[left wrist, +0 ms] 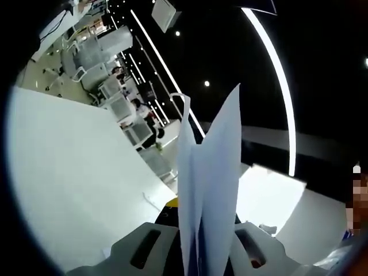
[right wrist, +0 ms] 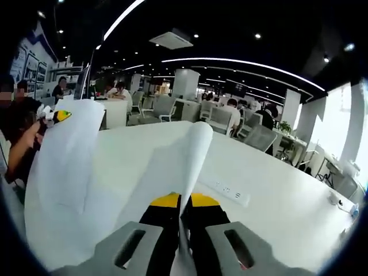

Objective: Organize the stack of printing papers by aligning and flattening the scattered papers on the table

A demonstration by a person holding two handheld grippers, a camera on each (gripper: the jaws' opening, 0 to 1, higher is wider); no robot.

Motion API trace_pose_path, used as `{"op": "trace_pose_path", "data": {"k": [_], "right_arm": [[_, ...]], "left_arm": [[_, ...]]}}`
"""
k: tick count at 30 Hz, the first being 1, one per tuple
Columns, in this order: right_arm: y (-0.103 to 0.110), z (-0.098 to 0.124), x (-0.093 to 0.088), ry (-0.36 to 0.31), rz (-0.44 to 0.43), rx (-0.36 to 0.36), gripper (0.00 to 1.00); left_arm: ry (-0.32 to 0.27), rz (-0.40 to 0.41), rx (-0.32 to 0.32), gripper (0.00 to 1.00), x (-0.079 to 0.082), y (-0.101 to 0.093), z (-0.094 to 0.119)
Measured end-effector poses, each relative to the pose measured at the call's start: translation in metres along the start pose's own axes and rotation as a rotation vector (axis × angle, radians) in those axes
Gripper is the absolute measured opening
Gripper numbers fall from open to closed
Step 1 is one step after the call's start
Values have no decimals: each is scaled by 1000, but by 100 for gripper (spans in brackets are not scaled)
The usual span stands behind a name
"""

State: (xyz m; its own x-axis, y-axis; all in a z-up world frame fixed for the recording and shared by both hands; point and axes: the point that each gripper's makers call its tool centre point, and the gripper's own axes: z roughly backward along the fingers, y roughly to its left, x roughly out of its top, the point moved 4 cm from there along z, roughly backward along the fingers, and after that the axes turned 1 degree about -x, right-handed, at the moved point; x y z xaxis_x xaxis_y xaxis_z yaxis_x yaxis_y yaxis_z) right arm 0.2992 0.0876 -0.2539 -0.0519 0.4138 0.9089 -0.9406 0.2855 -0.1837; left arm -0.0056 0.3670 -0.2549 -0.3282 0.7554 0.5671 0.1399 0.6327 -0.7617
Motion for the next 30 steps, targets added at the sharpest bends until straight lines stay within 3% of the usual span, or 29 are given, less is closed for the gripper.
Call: {"op": "trace_pose_path", "data": {"k": [30], "right_arm": [[8, 6, 14, -50, 15, 26, 0]], "left_arm": [[0, -6, 0, 6, 0, -2, 1]]}}
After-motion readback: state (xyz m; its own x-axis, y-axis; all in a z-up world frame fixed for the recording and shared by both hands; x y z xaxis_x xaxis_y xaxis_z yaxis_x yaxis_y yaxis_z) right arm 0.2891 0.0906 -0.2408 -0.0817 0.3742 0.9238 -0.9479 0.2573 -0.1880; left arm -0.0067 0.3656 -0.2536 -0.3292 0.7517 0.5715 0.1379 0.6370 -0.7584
